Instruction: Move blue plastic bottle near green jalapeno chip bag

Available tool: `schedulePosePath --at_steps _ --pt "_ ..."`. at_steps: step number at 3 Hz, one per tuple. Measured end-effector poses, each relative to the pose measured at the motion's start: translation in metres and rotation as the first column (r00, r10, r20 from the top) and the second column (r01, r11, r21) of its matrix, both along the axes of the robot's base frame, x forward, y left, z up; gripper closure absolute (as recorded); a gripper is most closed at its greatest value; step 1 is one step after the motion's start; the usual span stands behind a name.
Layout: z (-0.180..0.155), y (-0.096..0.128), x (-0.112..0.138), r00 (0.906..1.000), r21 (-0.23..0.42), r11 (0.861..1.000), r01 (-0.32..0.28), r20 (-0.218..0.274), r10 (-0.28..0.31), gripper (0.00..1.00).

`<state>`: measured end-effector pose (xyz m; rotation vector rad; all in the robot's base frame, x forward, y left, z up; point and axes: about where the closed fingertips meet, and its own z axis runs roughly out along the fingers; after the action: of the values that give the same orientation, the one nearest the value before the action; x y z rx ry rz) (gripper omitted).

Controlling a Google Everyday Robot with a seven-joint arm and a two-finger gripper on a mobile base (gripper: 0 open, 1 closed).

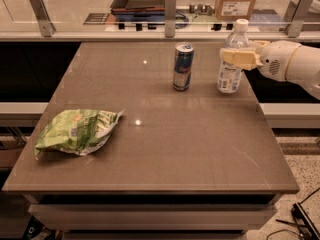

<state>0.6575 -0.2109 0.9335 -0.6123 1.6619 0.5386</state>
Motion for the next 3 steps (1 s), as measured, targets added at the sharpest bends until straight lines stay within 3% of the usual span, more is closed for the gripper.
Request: schedulePosePath --at_steps 1,3 --pt "0.000 0.002 0.000 1.0000 0.000 1.000 -0.004 0.000 0.004 1.00" --pt "0.021 0.013 -0.012 0.9985 0.022 0.998 -0.054 0.005 0.054 1.00"
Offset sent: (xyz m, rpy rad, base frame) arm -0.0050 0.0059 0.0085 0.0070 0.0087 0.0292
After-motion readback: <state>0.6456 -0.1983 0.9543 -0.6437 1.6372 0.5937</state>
